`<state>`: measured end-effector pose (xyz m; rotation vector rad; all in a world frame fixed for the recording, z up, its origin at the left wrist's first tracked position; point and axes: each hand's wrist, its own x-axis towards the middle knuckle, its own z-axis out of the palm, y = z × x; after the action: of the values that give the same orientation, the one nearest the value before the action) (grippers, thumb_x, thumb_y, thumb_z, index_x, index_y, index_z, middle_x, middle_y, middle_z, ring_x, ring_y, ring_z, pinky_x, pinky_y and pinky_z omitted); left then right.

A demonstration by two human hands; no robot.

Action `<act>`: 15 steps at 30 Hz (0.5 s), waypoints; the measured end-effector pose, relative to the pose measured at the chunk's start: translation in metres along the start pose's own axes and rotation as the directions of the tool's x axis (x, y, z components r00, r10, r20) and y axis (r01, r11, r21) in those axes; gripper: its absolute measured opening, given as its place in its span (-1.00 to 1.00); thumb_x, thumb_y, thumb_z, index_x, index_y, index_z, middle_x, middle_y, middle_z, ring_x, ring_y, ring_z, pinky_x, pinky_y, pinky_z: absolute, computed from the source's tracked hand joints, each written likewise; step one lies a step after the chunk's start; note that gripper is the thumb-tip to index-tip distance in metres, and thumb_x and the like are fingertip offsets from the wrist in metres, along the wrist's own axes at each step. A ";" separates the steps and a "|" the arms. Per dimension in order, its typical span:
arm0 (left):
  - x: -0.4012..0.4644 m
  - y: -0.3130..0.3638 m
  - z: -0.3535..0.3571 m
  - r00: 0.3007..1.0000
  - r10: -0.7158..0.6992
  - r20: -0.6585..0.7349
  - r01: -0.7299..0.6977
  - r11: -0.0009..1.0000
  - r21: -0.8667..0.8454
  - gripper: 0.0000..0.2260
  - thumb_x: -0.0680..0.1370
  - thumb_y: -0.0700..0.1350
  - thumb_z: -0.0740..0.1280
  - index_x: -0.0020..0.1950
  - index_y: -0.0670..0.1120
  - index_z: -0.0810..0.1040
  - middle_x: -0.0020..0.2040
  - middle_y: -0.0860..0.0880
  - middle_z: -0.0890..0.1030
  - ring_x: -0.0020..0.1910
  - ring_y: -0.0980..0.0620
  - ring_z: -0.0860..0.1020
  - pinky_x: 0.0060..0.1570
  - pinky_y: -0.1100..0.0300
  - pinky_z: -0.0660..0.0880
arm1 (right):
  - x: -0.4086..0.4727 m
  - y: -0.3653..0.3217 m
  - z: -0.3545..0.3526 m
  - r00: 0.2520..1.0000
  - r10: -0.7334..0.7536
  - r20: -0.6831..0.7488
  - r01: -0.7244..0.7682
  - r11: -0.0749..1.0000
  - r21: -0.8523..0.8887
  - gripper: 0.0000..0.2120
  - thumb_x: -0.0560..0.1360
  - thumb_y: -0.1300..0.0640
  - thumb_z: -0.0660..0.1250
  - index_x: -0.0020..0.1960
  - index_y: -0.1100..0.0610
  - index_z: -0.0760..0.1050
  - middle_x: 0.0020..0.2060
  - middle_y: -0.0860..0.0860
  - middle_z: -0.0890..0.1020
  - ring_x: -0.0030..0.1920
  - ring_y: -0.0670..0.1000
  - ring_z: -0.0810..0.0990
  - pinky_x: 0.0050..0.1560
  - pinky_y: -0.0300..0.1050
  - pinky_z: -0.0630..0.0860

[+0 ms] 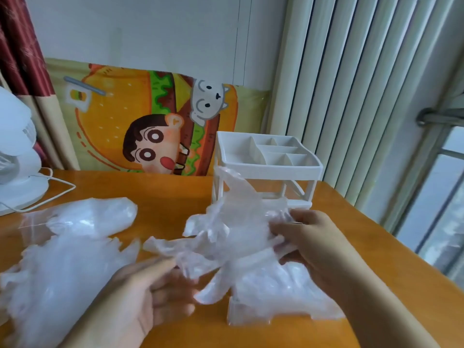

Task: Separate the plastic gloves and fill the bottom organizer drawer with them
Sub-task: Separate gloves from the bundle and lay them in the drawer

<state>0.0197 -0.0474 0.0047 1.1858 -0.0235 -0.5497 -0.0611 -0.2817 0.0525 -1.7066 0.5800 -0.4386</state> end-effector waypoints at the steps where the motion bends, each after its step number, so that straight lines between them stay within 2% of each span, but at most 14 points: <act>1: 0.002 -0.003 0.001 0.999 -0.033 0.019 0.032 0.998 0.059 -0.80 0.55 -0.14 0.40 -0.01 -0.29 0.65 -0.23 -0.39 0.66 -0.45 -0.31 0.63 -0.48 -0.02 0.59 | 0.006 0.002 -0.018 1.000 0.017 0.008 -0.016 0.989 -0.149 -0.89 0.61 0.29 0.40 -0.05 0.29 0.68 -0.27 0.25 0.69 -0.41 0.06 0.63 -0.36 -0.14 0.57; 3: -0.004 -0.009 -0.004 0.995 0.007 0.095 -0.027 0.975 0.220 -0.73 0.49 -0.08 0.44 -0.05 -0.31 0.62 -0.29 -0.40 0.60 -0.48 -0.27 0.54 -0.48 0.07 0.49 | 0.017 0.010 -0.046 0.998 0.061 0.010 -0.050 0.902 -0.429 -0.81 0.62 0.27 0.36 -0.14 0.29 0.67 -0.38 0.17 0.68 -0.47 0.01 0.58 -0.40 -0.18 0.53; 4: -0.009 -0.009 -0.002 0.993 0.040 0.114 -0.076 0.940 0.332 -0.79 0.52 -0.09 0.43 -0.10 -0.27 0.63 -0.31 -0.38 0.58 -0.48 -0.24 0.51 -0.47 0.09 0.45 | 0.021 0.015 -0.057 0.997 0.072 0.001 -0.061 0.844 -0.533 -0.78 0.61 0.27 0.33 -0.17 0.31 0.65 -0.44 0.12 0.66 -0.49 0.01 0.56 -0.43 -0.21 0.50; 5: -0.012 -0.008 -0.002 0.985 0.119 0.121 -0.160 0.892 0.423 -0.81 0.57 -0.11 0.41 -0.19 -0.19 0.64 -0.32 -0.37 0.57 -0.48 -0.22 0.48 -0.47 0.10 0.42 | 0.024 0.019 -0.063 0.997 0.072 -0.007 -0.061 0.794 -0.604 -0.77 0.59 0.27 0.30 -0.18 0.34 0.63 -0.47 0.10 0.64 -0.51 0.00 0.54 -0.47 -0.23 0.45; 6: -0.025 -0.011 0.003 0.965 0.233 0.123 -0.264 0.839 0.475 -0.74 0.60 -0.09 0.38 -0.27 -0.13 0.63 -0.34 -0.32 0.57 -0.47 -0.19 0.48 -0.47 0.10 0.41 | 0.026 0.024 -0.067 0.998 0.066 -0.009 -0.056 0.762 -0.645 -0.77 0.57 0.27 0.28 -0.17 0.36 0.62 -0.49 0.08 0.63 -0.53 0.00 0.52 -0.51 -0.26 0.40; 8: -0.022 -0.006 0.024 0.891 0.431 0.142 -0.436 0.728 0.528 -0.63 0.60 0.08 0.42 -0.36 -0.05 0.62 -0.41 -0.15 0.60 -0.47 -0.04 0.53 -0.41 0.14 0.50 | 0.029 0.033 -0.068 0.999 0.046 0.008 -0.027 0.723 -0.691 -0.76 0.56 0.26 0.24 -0.14 0.38 0.61 -0.52 0.07 0.61 -0.56 -0.01 0.50 -0.55 -0.29 0.33; 9: -0.016 -0.005 0.039 0.872 0.449 0.196 -0.464 0.629 0.623 -0.58 0.53 0.21 0.45 -0.43 0.00 0.61 -0.45 -0.03 0.61 -0.49 0.08 0.55 -0.34 0.21 0.55 | 0.030 0.036 -0.066 0.999 0.031 0.030 -0.001 0.710 -0.704 -0.75 0.56 0.25 0.22 -0.14 0.37 0.61 -0.51 0.06 0.61 -0.56 -0.01 0.49 -0.55 -0.28 0.33; 10: -0.008 -0.003 0.054 0.893 0.358 0.275 -0.435 0.523 0.733 -0.53 0.41 0.35 0.48 -0.53 0.06 0.58 -0.51 0.09 0.59 -0.53 0.18 0.54 -0.27 0.28 0.58 | 0.033 0.040 -0.064 0.999 0.013 0.049 0.026 0.703 -0.710 -0.74 0.56 0.25 0.21 -0.15 0.35 0.60 -0.50 0.07 0.62 -0.55 -0.01 0.50 -0.53 -0.25 0.36; 11: -0.003 -0.004 0.074 0.913 0.238 0.332 -0.405 0.419 0.812 -0.54 0.36 0.37 0.50 -0.60 0.13 0.55 -0.54 0.19 0.55 -0.54 0.26 0.55 -0.22 0.33 0.59 | 0.035 0.043 -0.063 0.998 -0.006 0.061 0.048 0.702 -0.711 -0.74 0.57 0.24 0.20 -0.16 0.34 0.59 -0.48 0.07 0.61 -0.54 0.00 0.49 -0.52 -0.22 0.38; 12: 0.000 -0.009 0.091 0.853 0.241 0.462 -0.518 0.303 0.800 -0.60 0.48 0.23 0.47 -0.54 0.18 0.58 -0.47 0.28 0.57 -0.43 0.32 0.59 -0.16 0.40 0.56 | 0.037 0.046 -0.061 0.997 -0.027 0.070 0.069 0.700 -0.711 -0.75 0.57 0.24 0.20 -0.18 0.31 0.57 -0.45 0.08 0.60 -0.53 0.00 0.47 -0.52 -0.21 0.38; 13: 0.002 -0.011 0.105 0.701 0.367 0.612 -0.694 0.150 0.705 -0.72 0.56 0.00 0.43 -0.35 0.23 0.66 -0.27 0.33 0.61 -0.23 0.32 0.63 -0.05 0.45 0.52 | 0.039 0.049 -0.061 0.996 -0.050 0.073 0.087 0.692 -0.717 -0.75 0.58 0.23 0.21 -0.23 0.27 0.54 -0.44 0.07 0.57 -0.51 0.00 0.42 -0.52 -0.22 0.36; 14: 0.000 -0.015 0.115 0.555 0.436 0.709 -0.790 0.009 0.613 -0.74 0.57 -0.15 0.36 -0.12 0.23 0.70 -0.07 0.30 0.62 -0.04 0.27 0.62 0.07 0.46 0.47 | 0.040 0.051 -0.060 0.994 -0.079 0.078 0.111 0.672 -0.733 -0.75 0.57 0.23 0.23 -0.27 0.21 0.48 -0.42 0.05 0.53 -0.48 0.00 0.38 -0.53 -0.25 0.31; 15: -0.001 -0.021 0.122 0.444 0.443 0.779 -0.838 -0.102 0.536 -0.71 0.56 -0.21 0.31 0.07 0.17 0.69 0.07 0.26 0.59 0.07 0.25 0.56 0.12 0.47 0.42 | 0.041 0.053 -0.059 0.989 -0.112 0.092 0.143 0.647 -0.749 -0.75 0.57 0.23 0.25 -0.30 0.15 0.43 -0.41 0.01 0.49 -0.45 0.00 0.34 -0.52 -0.27 0.28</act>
<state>-0.0256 -0.1585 0.0338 1.9425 -1.4723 0.3555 -0.0701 -0.3608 0.0122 -2.5784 0.6670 -0.2652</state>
